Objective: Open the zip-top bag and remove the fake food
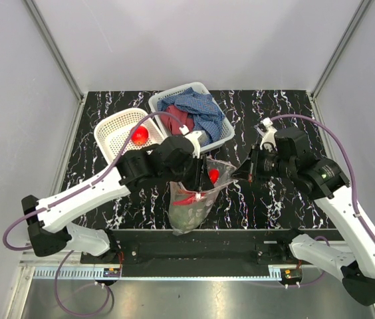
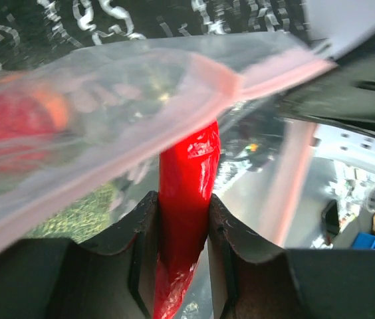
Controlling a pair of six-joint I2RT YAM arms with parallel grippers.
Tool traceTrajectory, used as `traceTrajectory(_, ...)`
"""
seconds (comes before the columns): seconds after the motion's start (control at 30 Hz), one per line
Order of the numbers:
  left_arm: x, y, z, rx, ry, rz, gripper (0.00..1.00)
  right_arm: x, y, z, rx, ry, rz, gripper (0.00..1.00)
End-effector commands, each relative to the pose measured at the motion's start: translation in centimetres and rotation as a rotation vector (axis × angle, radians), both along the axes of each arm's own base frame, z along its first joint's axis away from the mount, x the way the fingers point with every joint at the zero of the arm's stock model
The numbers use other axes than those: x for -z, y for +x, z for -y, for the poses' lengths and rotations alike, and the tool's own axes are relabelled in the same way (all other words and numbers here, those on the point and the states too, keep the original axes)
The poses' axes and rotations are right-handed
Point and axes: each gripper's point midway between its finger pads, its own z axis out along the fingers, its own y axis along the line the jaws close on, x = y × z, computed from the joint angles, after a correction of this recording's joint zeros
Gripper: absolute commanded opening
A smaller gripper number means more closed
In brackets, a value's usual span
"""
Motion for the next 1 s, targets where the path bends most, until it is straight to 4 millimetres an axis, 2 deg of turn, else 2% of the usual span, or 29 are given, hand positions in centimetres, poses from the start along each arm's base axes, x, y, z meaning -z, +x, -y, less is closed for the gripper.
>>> traceTrajectory(0.0, -4.9, -1.8, -1.1, 0.114, -0.151, 0.118, 0.0, 1.0, 1.3, 1.4, 0.041, -0.086, 0.046, 0.0)
traceTrajectory(0.1, -5.8, -1.7, -1.1, 0.159, -0.203, 0.207, 0.0, 1.3, 0.8, 1.1, 0.032, -0.066, 0.024, 0.0)
traceTrajectory(0.27, -4.5, -2.7, -0.8, 0.273, -0.204, 0.23, 0.0, 0.6, 0.3, 0.8, 0.015, -0.032, 0.017, 0.0)
traceTrajectory(0.37, -4.9, -3.4, -0.1, 0.333, -0.254, 0.246, 0.0, 0.4, 0.2, 0.7, 0.015, -0.026, 0.019, 0.0)
traceTrajectory(0.47, -6.1, -2.6, 0.7, 0.304, -0.297, 0.287, 0.0, 0.6, 0.0, 0.2, -0.02, -0.016, 0.001, 0.0)
traceTrajectory(0.5, -6.7, -2.4, 1.1, 0.298, -0.322, 0.296, 0.0, 0.9, -0.2, 0.0, -0.041, -0.015, -0.012, 0.0)
traceTrajectory(0.57, -9.4, -2.3, 2.8, 0.314, -0.438, 0.323, 0.0, 1.5, -0.8, -0.7, -0.094, -0.002, -0.048, 0.0)
traceTrajectory(0.6, -9.8, -2.0, 3.7, 0.314, -0.468, 0.328, 0.0, 2.0, -1.1, -0.8, -0.11, -0.002, -0.065, 0.0)
traceTrajectory(0.63, -11.3, -1.4, 4.5, 0.296, -0.523, 0.37, 0.0, 2.2, -1.3, -1.0, -0.126, 0.003, -0.074, 0.0)
traceTrajectory(0.73, -12.9, 0.8, 6.0, 0.206, -0.562, 0.412, 0.0, 2.5, -1.5, -0.8, -0.126, 0.002, -0.076, 0.0)
traceTrajectory(0.77, -13.2, 1.7, 6.2, 0.166, -0.559, 0.421, 0.0, 2.5, -1.6, -0.8, -0.127, 0.002, -0.079, 0.0)
traceTrajectory(0.83, -15.6, 3.8, 6.0, 0.049, -0.595, 0.482, 0.0, 2.4, -1.8, -0.9, -0.127, 0.016, -0.089, 0.0)
traceTrajectory(0.9, -17.4, 5.0, 5.5, -0.031, -0.64, 0.531, 0.0, 2.4, -2.0, -1.0, -0.125, 0.027, -0.093, 0.0)
traceTrajectory(0.93, -19.3, 6.2, 4.5, -0.128, -0.692, 0.581, 0.0, 2.4, -2.0, -1.0, -0.119, 0.034, -0.094, 0.0)
traceTrajectory(0.97, -20.1, 6.7, 4.0, -0.171, -0.719, 0.596, 0.0, 2.5, -2.0, -0.9, -0.114, 0.033, -0.096, 0.0)
